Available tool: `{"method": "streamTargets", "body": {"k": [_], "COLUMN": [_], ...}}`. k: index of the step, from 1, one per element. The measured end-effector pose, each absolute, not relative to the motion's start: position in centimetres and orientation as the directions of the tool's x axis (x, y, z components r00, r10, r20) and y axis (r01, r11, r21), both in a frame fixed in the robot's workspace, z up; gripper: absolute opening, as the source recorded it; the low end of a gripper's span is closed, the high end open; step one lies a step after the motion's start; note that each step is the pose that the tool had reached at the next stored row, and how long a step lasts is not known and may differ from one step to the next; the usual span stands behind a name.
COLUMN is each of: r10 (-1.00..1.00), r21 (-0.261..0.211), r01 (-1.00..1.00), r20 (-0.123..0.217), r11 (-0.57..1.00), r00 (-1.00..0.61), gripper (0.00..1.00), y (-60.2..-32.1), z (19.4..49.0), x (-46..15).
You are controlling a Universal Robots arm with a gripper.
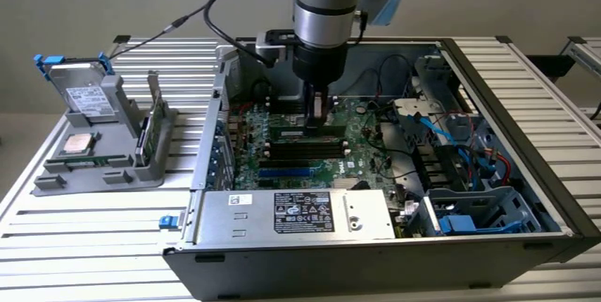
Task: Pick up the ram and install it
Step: 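Insert the ram into the slot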
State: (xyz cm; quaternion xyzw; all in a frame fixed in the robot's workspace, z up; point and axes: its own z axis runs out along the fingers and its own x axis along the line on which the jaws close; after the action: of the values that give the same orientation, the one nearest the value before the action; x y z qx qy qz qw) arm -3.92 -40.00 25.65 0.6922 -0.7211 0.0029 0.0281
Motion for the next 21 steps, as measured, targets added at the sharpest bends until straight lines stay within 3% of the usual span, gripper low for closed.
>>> {"method": "streamTargets", "body": {"k": [21], "r10": [-0.998], "r21": [0.04], "r01": [-0.998], "r20": [0.053], "r11": [0.04], "r00": [-0.038], "gripper": [0.14], "y": [-40.1], "z": [22.7], "x": [-3.9]}}
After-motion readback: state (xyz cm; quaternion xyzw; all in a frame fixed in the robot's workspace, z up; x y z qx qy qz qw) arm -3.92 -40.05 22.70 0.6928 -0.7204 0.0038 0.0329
